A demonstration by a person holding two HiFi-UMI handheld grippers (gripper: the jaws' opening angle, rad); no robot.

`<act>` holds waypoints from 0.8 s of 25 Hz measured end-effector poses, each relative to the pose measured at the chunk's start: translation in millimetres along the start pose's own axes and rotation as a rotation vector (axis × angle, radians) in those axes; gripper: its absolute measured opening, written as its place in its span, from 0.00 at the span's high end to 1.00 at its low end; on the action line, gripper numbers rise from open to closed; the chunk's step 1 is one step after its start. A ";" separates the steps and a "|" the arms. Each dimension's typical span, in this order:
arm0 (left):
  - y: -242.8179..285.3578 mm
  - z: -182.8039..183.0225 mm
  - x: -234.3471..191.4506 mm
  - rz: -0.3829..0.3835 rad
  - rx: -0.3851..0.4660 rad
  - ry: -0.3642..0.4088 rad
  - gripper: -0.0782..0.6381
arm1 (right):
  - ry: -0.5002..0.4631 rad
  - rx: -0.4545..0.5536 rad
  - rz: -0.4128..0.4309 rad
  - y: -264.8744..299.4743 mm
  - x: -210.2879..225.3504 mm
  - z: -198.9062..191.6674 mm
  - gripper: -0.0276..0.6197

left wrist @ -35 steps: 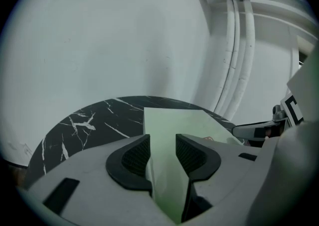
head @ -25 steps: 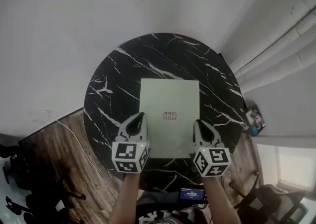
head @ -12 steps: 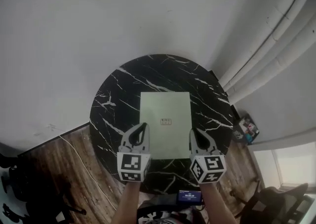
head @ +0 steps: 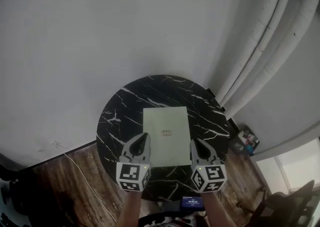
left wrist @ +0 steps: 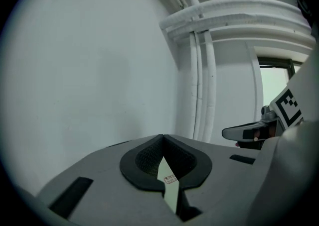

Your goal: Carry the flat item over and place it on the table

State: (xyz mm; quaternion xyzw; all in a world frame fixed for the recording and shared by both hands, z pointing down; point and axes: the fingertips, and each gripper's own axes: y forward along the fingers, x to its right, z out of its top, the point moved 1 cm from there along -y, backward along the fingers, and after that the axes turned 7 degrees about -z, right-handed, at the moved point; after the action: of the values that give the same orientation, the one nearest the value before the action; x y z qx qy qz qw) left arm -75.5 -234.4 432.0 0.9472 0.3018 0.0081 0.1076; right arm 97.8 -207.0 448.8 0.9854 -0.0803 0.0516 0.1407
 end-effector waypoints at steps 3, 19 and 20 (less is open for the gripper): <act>-9.0 16.1 4.7 0.008 0.037 0.050 0.87 | 0.016 0.047 -0.001 -13.2 -3.9 16.3 0.92; -24.3 36.2 20.7 0.003 0.097 0.048 0.87 | -0.063 0.142 0.015 -33.5 -12.1 50.9 0.92; -25.0 35.1 20.7 0.004 0.095 0.042 0.87 | -0.064 0.140 0.015 -32.9 -12.0 50.4 0.92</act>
State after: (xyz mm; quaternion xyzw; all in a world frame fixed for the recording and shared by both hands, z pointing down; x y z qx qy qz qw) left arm -70.0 -209.6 391.5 0.9515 0.3023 0.0139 0.0559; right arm 95.7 -188.6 390.3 0.9934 -0.0884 0.0268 0.0683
